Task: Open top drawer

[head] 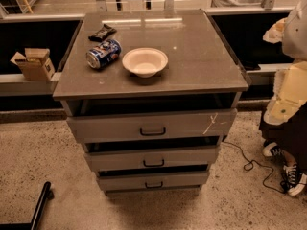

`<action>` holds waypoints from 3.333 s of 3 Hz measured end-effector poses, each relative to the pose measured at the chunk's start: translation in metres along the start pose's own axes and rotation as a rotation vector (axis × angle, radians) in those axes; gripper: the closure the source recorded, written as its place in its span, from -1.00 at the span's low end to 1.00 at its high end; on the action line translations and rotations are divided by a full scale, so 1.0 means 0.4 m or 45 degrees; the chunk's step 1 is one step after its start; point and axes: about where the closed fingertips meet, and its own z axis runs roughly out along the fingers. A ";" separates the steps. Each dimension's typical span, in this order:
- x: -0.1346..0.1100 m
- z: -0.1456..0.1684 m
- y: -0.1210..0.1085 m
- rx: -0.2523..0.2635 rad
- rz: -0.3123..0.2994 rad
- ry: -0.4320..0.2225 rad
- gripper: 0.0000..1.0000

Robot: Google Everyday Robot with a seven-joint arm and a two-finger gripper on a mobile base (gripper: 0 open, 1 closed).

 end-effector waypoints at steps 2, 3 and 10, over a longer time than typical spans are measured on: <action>-0.010 0.129 0.014 -0.037 -0.024 -0.010 -1.00; -0.009 0.341 0.090 -0.161 -0.062 -0.039 -1.00; -0.028 0.805 0.002 -0.015 -0.304 -0.078 -1.00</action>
Offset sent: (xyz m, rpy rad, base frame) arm 0.0245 0.0173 -0.0904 -0.0001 0.0456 0.0220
